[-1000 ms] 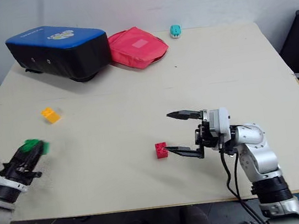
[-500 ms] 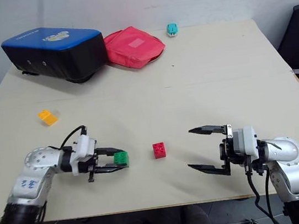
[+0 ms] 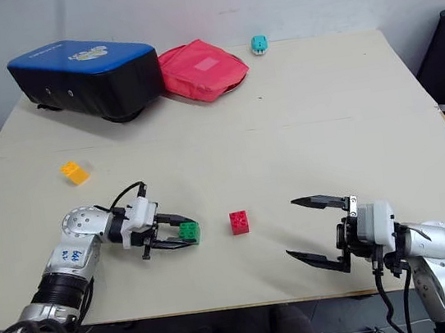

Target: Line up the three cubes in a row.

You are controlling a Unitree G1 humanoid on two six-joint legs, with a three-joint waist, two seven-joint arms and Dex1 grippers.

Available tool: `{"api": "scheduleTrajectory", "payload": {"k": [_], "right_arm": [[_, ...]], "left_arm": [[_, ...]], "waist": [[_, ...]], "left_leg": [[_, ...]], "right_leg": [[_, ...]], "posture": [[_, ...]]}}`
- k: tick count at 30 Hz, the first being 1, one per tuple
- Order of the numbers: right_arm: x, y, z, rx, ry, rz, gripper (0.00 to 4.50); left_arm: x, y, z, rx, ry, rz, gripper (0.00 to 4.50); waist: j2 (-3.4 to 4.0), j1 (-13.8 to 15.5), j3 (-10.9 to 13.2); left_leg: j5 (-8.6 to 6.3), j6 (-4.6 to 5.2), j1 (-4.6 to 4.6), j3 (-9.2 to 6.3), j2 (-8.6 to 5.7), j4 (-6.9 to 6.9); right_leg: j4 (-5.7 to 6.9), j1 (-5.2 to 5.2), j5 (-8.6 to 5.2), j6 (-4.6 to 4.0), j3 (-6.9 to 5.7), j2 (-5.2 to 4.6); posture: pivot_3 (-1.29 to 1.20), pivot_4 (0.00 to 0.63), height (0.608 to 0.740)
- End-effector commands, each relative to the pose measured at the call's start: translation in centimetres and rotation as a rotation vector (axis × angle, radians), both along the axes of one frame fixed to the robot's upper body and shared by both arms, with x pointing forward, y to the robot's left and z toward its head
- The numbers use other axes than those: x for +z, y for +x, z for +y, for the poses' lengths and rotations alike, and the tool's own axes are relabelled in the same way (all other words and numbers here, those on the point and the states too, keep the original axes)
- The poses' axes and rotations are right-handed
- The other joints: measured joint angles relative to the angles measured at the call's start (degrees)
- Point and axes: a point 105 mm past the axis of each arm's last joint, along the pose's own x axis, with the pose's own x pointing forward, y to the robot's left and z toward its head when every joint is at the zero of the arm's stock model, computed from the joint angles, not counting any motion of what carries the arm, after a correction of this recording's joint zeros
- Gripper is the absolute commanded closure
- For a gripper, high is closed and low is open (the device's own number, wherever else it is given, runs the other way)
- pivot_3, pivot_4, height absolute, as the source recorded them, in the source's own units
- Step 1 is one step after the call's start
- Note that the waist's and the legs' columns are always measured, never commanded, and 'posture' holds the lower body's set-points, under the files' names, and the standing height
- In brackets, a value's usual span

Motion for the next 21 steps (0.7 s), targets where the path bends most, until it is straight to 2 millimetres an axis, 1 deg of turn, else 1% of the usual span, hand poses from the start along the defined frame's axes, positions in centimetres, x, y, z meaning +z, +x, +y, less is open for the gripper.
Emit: {"api": "scheduleTrajectory", "payload": {"k": [1, 3, 4, 6, 7, 8, 11, 13, 18, 21], "right_arm": [[0.7, -0.4, 0.1, 0.013, 0.003, -0.045, 0.00], [0.7, -0.4, 0.1, 0.015, 0.003, -0.044, 0.00], [0.7, -0.3, 0.1, 0.017, 0.003, -0.044, 0.00], [0.6, -0.2, 0.1, 0.024, 0.002, -0.044, 0.00], [0.6, -0.1, 0.1, 0.026, 0.004, -0.044, 0.00], [0.6, -0.1, 0.1, 0.029, 0.004, -0.043, 0.00], [0.5, -0.1, 0.2, 0.038, 0.010, -0.039, 0.00], [0.4, -0.1, 0.2, 0.043, 0.013, -0.036, 0.00], [0.3, 0.2, 0.3, 0.059, 0.022, -0.028, 0.00], [0.5, 0.8, 0.6, 0.060, 0.054, -0.038, 0.00]], "left_arm": [[0.1, 0.1, 0.1, 0.002, -0.007, 0.003, 3.01], [-0.2, -0.4, 0.0, -0.016, 0.001, 0.029, 3.01], [-0.1, -0.4, 0.0, -0.007, -0.007, 0.028, 2.66], [0.6, 0.4, 0.0, 0.040, -0.048, -0.039, 1.94], [0.9, 0.7, 0.1, 0.064, -0.070, -0.056, 1.71], [1.2, 0.9, 0.2, 0.080, -0.077, -0.074, 1.36], [0.9, 0.0, 1.6, 0.095, -0.049, -0.086, 0.51], [1.0, -0.9, 2.8, 0.119, -0.038, -0.093, 0.51], [2.3, -3.1, 6.3, 0.267, -0.054, -0.124, 0.51], [4.0, -4.6, 9.5, 0.530, -0.155, -0.134, 0.51]], "waist": [[0.00, 0.01, 0.00], [0.00, 0.01, 0.00], [0.00, 0.01, 0.00], [0.00, -0.01, 0.00], [0.00, 0.03, 0.00], [0.00, 0.03, 0.00], [0.00, -0.25, 0.00], [0.00, -0.58, 0.00], [0.00, -0.33, 0.00], [0.00, -0.58, 0.00]], "left_leg": [[0.00, 0.00, 0.00, 0.00, 0.00, 0.00], [0.00, 0.00, 0.00, 0.00, 0.00, 0.00], [0.00, 0.00, 0.00, 0.00, 0.00, 0.00], [0.00, 0.00, 0.00, 0.00, 0.00, 0.00], [0.00, 0.00, -0.01, 0.00, 0.00, 0.00], [0.00, 0.00, -0.01, -0.01, 0.01, 0.01], [0.00, 0.00, -0.01, -0.02, 0.02, 0.00], [0.00, -0.02, 0.01, 0.00, 0.05, -0.04], [-0.01, -0.02, 0.02, -0.03, 0.10, -0.06], [-0.05, 0.05, 0.04, -0.03, 0.10, -0.09]], "right_leg": [[0.01, 0.00, 0.00, 0.00, 0.00, 0.00], [0.01, 0.00, 0.00, 0.00, 0.00, 0.00], [0.01, 0.00, 0.00, 0.00, 0.00, 0.00], [0.01, 0.00, 0.00, 0.00, 0.00, 0.00], [0.01, -0.01, 0.00, 0.00, 0.00, 0.00], [0.01, -0.01, 0.00, 0.00, -0.01, 0.00], [0.01, -0.01, 0.00, 0.00, 0.00, 0.00], [0.02, -0.03, 0.00, 0.00, 0.02, 0.04], [0.03, -0.02, -0.01, -0.03, 0.00, -0.01], [0.02, 0.00, -0.02, -0.03, 0.01, -0.08]], "posture": [[0.00, 0.150, 0.740], [0.00, 0.150, 0.740], [0.00, 0.150, 0.740], [0.00, 0.150, 0.740], [0.00, 0.150, 0.740], [0.00, 0.150, 0.740], [0.00, 0.150, 0.740], [0.00, 0.150, 0.740], [0.00, 0.150, 0.740], [0.00, 0.150, 0.740]]}}
